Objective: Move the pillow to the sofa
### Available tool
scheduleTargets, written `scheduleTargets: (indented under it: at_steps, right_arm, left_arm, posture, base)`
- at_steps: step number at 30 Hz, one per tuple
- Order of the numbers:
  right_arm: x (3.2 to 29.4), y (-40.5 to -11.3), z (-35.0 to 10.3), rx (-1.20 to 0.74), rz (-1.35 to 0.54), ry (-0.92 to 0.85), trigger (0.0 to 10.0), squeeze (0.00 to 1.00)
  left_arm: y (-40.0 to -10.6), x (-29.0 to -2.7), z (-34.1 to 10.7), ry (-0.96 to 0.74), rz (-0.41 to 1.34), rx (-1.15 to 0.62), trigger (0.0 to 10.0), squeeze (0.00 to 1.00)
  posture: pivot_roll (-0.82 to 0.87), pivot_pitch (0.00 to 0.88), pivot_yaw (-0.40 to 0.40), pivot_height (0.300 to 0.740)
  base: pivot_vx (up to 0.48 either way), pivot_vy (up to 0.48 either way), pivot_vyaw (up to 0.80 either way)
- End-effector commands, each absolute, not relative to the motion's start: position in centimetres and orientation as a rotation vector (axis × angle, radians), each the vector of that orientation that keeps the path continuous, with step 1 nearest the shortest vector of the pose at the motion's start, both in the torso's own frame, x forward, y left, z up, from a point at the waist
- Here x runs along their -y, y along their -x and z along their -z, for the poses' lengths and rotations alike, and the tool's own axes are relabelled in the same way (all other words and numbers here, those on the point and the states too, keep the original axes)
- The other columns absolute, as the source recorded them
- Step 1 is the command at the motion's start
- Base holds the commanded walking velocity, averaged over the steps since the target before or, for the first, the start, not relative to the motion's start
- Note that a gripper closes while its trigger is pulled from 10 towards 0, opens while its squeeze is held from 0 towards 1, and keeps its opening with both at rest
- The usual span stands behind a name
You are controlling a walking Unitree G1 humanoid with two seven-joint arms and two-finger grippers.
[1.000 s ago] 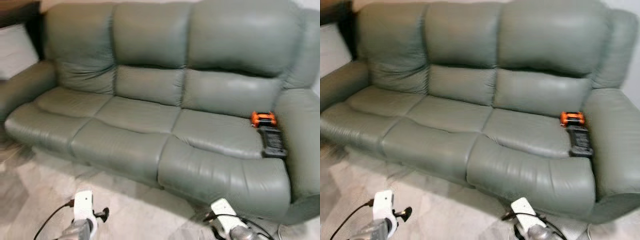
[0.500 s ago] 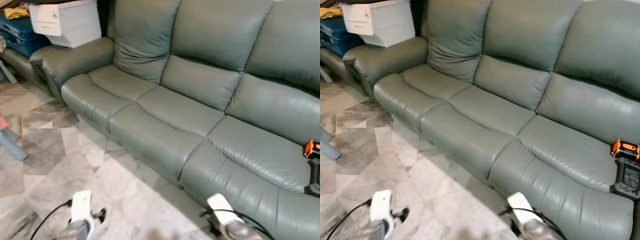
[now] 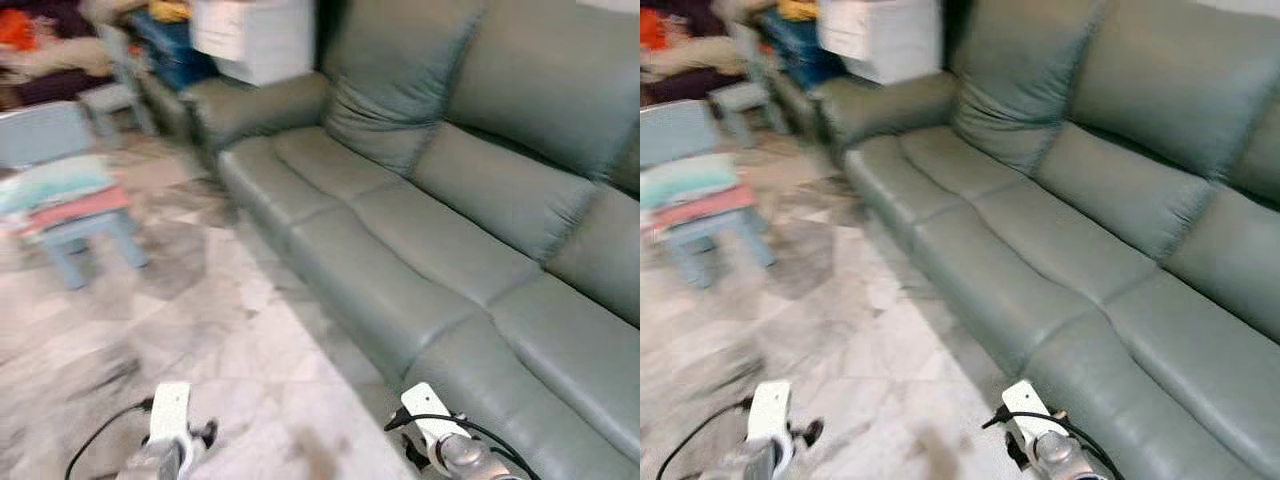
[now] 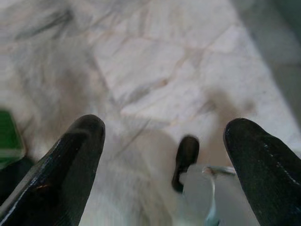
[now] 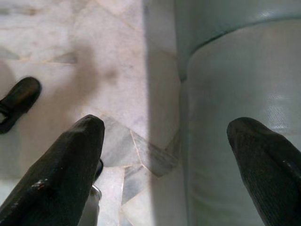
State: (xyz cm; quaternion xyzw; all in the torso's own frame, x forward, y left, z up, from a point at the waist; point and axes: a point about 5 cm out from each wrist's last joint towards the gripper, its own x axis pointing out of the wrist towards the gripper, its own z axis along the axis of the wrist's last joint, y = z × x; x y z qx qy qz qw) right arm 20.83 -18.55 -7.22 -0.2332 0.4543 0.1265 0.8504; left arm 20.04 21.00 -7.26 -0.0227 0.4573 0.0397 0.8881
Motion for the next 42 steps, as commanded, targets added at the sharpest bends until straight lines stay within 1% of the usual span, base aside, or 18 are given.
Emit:
scheduleTargets:
  at_steps: [1, 18, 34, 36, 42]
  right_arm:
    - [18.3, -20.9, 7.2, -0.960, -0.279, 0.491, 10.0, 0.00]
    - [18.2, -20.9, 7.2, -0.957, -0.308, 0.528, 10.0, 0.00]
    - [18.0, -20.9, 7.2, -0.950, -0.315, 0.537, 10.0, 0.00]
    - [18.0, -21.0, 7.2, -0.941, -0.314, 0.530, 10.0, 0.00]
    - [18.0, -21.0, 7.2, -0.942, -0.304, 0.507, 10.0, 0.00]
  left_arm:
    - [-19.7, -21.5, 7.4, 0.031, -0.090, -0.971, 10.0, 0.00]
    - [-19.2, -21.5, 7.6, 0.017, -0.058, -1.007, 10.0, 0.00]
    - [-18.8, -21.6, 7.9, 0.037, -0.072, -1.041, 10.0, 0.00]
    - [-18.7, -21.6, 7.9, 0.040, -0.076, -1.043, 10.0, 0.00]
    - [-18.6, -21.5, 7.9, 0.048, -0.075, -1.042, 10.0, 0.00]
  posture:
    - [0.07, 0.000, 0.038, 0.740]
    - [0.07, 0.000, 0.037, 0.740]
    - [0.08, 0.000, 0.036, 0.740]
    - [0.08, 0.000, 0.036, 0.740]
    - [0.07, 0.000, 0.036, 0.740]
  base:
    - [0.000, 0.000, 0.80]
    - [0.000, 0.000, 0.80]
    - [0.000, 0.000, 0.80]
    - [0.000, 0.000, 0.64]
    - [0.000, 0.000, 0.00]
